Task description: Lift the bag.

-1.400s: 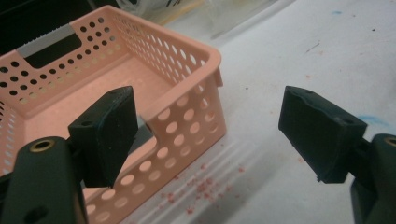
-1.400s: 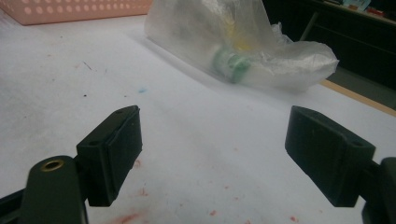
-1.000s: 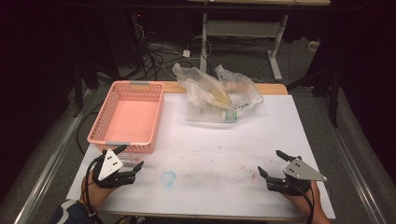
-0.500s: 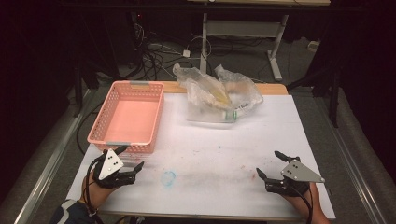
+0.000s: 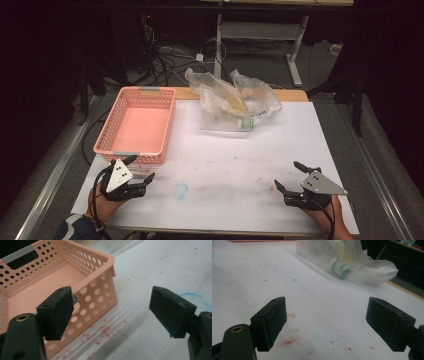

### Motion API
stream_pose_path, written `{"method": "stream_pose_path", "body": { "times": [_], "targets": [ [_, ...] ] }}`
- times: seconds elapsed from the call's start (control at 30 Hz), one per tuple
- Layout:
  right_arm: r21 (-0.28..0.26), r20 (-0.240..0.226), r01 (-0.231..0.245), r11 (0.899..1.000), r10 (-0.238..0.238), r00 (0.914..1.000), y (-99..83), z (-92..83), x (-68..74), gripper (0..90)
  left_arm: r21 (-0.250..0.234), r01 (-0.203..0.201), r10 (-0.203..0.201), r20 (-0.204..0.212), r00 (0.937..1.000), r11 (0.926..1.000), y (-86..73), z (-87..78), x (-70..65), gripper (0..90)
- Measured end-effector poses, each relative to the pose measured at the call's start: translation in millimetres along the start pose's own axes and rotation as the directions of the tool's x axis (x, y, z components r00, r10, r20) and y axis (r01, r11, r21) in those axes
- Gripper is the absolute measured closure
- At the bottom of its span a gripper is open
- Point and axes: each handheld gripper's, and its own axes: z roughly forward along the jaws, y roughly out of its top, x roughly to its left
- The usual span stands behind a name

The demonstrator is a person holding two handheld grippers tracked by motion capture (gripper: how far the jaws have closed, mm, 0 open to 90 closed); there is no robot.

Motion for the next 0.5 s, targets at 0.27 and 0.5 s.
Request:
{"method": "stream_pose_path", "body": {
  "times": [0.27, 0.5],
  "targets": [
    [0.004, 0.001, 0.01, 1.0, -0.01, 1.0, -0.2, 1.6, -0.6, 17.5, 0.0, -0.01, 0.01, 0.002, 0.9999, 0.9999, 2.3, 2.4, 0.0, 19.5],
    [0.015, 0.012, -0.002, 1.0, 0.002, 0.9999, -0.4, 4.1, -2.2, 17.3, -0.005, -0.013, 0.013, 0.012, 0.9998, 0.9999, 3.4, 4.2, 1.3, 19.5]
  ]
}}
